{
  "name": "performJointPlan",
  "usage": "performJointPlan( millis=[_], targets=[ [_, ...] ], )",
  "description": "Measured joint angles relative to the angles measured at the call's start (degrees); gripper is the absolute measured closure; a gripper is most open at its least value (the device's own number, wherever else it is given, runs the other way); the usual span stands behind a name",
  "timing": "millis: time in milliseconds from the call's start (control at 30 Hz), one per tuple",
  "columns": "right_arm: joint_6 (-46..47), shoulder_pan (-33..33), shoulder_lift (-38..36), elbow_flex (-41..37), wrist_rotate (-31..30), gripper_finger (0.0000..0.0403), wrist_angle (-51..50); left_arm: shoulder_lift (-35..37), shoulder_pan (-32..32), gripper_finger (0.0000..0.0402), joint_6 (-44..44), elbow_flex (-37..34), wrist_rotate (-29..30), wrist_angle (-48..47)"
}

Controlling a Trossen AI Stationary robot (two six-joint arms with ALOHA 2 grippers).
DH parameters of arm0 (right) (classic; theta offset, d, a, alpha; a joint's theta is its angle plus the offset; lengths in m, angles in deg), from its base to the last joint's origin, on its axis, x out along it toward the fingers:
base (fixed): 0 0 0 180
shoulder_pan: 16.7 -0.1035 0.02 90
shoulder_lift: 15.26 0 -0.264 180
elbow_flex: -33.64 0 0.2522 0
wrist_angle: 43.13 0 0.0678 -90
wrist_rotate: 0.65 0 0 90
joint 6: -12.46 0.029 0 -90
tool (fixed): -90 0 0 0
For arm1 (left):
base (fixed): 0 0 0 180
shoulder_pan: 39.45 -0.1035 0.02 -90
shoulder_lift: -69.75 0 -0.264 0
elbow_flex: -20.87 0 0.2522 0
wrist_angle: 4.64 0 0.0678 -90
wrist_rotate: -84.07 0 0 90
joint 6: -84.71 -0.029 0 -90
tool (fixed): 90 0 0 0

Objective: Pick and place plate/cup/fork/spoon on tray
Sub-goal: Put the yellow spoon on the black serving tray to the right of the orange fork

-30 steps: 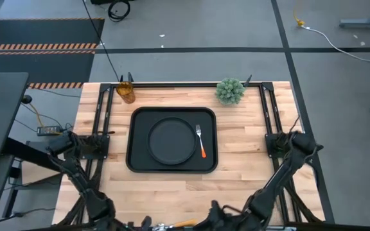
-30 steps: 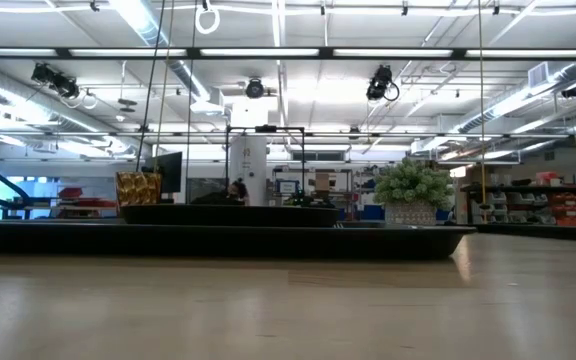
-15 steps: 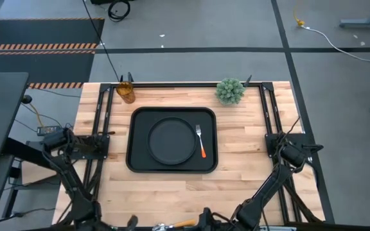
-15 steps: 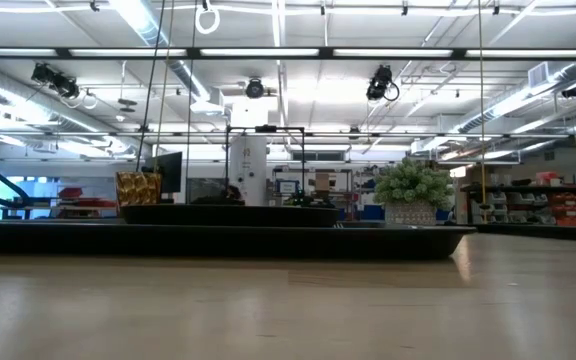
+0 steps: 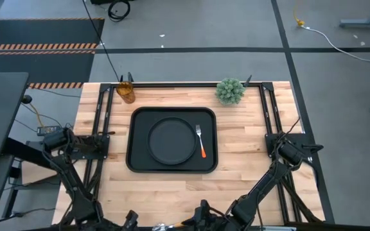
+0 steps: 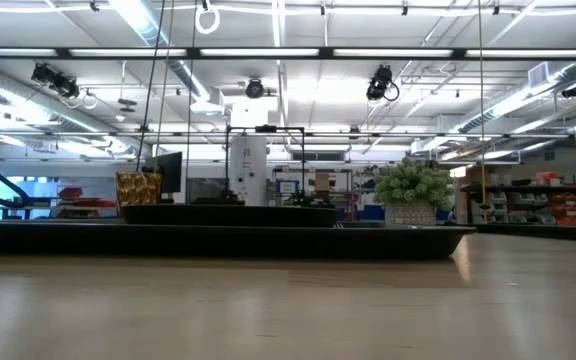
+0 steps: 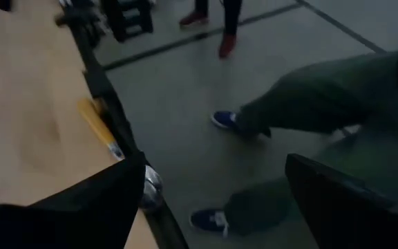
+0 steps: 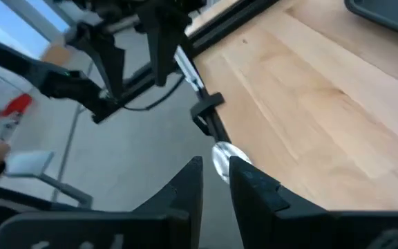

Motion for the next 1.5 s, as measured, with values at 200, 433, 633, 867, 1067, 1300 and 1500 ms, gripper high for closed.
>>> performJointPlan(
  millis=[200,433,633,867,1067,1300,1500],
  targets=[
    [-3.9,2.0,0.0,0.0,1.5,0.0325,-3.5,0.0,1.5,0.0047,7.7,0.0,-0.8,-4.7],
    [-8.2,5.2,-0.1,0.0,4.0,0.0325,-4.4,-3.3,4.4,0.0047,17.7,0.0,0.2,-9.2],
    [-8.2,6.4,-0.1,0.0,8.2,0.0325,-4.1,-7.9,4.0,0.0047,20.2,0.0,4.8,-8.7],
    [-6.6,6.0,-0.1,0.0,8.2,0.0325,-3.8,-11.9,1.4,0.0047,14.9,0.0,8.1,1.5],
    [-6.6,6.0,-0.1,0.0,8.2,0.0325,-3.7,-17.4,0.6,0.0047,15.2,0.0,7.2,8.1],
    [-6.5,6.0,-0.1,0.0,8.2,0.0325,-3.4,-18.6,0.5,0.0047,19.4,0.0,17.9,8.6],
    [-6.5,6.0,-0.1,0.0,8.2,0.0325,-1.0,-18.8,0.4,0.0047,20.9,0.0,23.2,9.2]
  ],
)
